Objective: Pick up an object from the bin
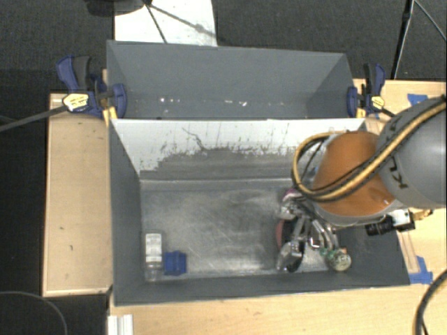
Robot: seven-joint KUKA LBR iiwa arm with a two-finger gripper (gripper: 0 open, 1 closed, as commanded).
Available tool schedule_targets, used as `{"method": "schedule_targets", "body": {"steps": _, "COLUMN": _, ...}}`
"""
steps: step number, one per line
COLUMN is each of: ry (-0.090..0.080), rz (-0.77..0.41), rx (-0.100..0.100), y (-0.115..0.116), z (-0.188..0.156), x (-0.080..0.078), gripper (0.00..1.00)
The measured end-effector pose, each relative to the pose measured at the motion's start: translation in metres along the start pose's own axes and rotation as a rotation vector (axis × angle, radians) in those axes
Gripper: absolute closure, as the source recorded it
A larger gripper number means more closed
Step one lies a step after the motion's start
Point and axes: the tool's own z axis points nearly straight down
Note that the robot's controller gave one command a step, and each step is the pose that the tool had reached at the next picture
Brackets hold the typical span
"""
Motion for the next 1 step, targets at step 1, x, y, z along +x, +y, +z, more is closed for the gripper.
{"method": "schedule_targets", "body": {"steps": 1, "ry": 0.001, "rz": -0.016, "rx": -0.004, "y": -0.0496, "z": 0.0286, "x": -0.0361, "gripper": 0.00}}
